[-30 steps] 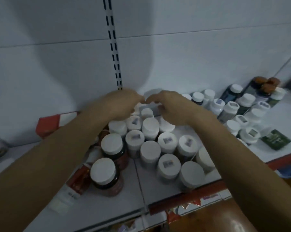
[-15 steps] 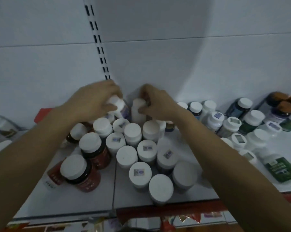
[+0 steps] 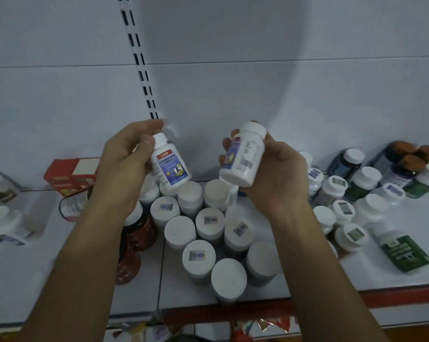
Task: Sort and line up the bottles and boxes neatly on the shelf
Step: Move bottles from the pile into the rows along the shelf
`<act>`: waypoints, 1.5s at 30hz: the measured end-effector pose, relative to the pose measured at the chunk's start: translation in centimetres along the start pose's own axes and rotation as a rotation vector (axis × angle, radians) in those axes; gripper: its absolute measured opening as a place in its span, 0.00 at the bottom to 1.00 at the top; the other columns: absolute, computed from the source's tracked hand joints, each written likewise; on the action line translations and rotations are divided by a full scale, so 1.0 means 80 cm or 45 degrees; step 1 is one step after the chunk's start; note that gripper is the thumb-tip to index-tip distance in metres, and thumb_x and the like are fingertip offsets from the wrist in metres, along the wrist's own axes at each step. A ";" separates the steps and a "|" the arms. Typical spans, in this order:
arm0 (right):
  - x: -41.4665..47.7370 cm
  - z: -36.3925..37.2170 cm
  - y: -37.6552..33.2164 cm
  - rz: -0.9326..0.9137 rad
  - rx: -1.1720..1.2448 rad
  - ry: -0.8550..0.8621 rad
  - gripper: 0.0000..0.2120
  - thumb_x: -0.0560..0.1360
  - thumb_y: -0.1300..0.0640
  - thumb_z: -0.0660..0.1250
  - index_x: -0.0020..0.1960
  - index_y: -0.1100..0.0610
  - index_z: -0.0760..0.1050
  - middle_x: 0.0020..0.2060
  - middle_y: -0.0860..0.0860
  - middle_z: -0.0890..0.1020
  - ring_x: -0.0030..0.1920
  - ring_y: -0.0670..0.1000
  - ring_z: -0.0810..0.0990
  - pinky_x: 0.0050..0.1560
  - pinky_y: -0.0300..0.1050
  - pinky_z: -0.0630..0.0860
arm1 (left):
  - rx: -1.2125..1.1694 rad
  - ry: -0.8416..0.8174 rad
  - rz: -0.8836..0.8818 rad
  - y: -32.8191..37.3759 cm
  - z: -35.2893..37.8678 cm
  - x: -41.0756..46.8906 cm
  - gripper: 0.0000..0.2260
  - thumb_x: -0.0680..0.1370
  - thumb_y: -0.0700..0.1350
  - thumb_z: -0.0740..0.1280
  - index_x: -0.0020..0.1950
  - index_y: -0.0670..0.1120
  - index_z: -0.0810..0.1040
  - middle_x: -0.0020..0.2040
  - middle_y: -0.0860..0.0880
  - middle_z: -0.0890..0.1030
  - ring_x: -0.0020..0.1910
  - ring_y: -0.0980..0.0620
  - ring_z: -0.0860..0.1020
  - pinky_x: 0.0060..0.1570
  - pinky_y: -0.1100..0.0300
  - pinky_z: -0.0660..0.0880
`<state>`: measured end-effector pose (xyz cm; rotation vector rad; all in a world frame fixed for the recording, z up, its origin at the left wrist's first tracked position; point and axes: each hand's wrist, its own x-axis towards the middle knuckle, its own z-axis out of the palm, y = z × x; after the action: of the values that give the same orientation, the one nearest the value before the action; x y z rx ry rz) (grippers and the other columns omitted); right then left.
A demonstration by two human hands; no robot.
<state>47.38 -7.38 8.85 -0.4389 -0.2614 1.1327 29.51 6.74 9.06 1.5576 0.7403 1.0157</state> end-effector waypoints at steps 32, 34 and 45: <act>-0.099 -0.097 -0.049 -0.330 -2.749 0.373 0.21 0.69 0.58 0.75 0.59 0.47 0.74 0.54 0.49 0.81 0.53 0.55 0.79 0.52 0.53 0.75 | 0.644 -0.742 0.588 -0.004 0.140 -0.027 0.10 0.76 0.42 0.71 0.56 0.51 0.81 0.55 0.54 0.78 0.54 0.59 0.77 0.55 0.60 0.76; -0.098 -0.103 -0.054 -0.259 -2.772 0.312 0.22 0.70 0.56 0.76 0.61 0.47 0.74 0.57 0.48 0.80 0.56 0.55 0.78 0.56 0.53 0.73 | 0.792 -0.828 0.562 -0.014 0.151 -0.030 0.13 0.76 0.39 0.73 0.57 0.52 0.81 0.56 0.55 0.77 0.54 0.57 0.77 0.57 0.56 0.76; -0.105 -0.157 -0.202 -0.544 -2.438 0.693 0.09 0.77 0.56 0.70 0.57 0.49 0.79 0.49 0.44 0.82 0.49 0.48 0.80 0.52 0.51 0.79 | 1.324 -1.130 0.319 -0.015 0.186 -0.009 0.26 0.71 0.36 0.74 0.62 0.60 0.76 0.53 0.60 0.78 0.53 0.56 0.77 0.45 0.71 0.70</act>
<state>62.38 -23.29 5.37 -2.1851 -0.8680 -0.0290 42.56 -0.16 6.97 2.7496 0.4174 -0.0755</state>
